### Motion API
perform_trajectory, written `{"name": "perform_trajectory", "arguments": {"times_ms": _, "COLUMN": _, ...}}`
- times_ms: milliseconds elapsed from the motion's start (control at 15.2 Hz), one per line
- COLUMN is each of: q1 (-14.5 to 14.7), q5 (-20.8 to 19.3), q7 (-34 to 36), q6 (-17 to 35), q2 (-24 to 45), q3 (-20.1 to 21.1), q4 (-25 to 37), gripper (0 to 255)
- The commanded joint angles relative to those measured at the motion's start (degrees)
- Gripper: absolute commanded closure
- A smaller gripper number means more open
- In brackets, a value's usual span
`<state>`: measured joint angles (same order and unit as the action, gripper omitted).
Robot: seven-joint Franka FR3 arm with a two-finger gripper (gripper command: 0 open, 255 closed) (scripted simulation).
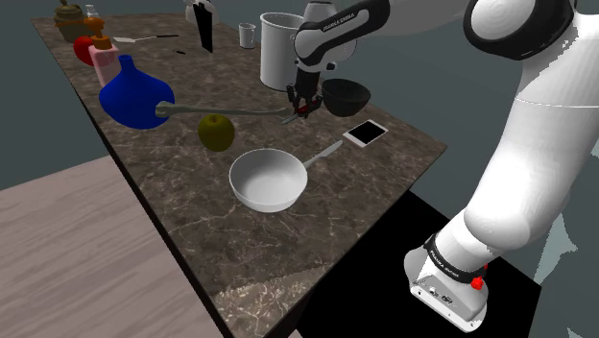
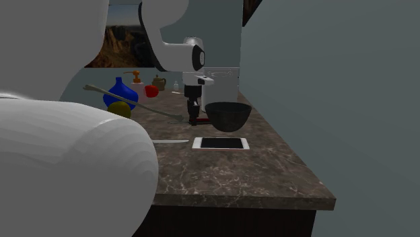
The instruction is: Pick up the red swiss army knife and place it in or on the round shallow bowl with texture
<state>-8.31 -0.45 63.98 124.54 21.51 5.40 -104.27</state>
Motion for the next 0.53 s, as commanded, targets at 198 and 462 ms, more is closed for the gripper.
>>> {"name": "perform_trajectory", "arguments": {"times_ms": 198, "q1": -0.03, "q5": 0.06, "q7": -0.01, "q6": -1.31, "q2": -0.73, "q3": 0.02, "q4": 0.50, "gripper": 255}}
{"name": "perform_trajectory", "arguments": {"times_ms": 462, "q1": -0.08, "q5": 0.19, "q7": -0.04, "q6": -3.92, "q2": -2.10, "q3": 0.08, "q4": 1.75, "gripper": 255}}
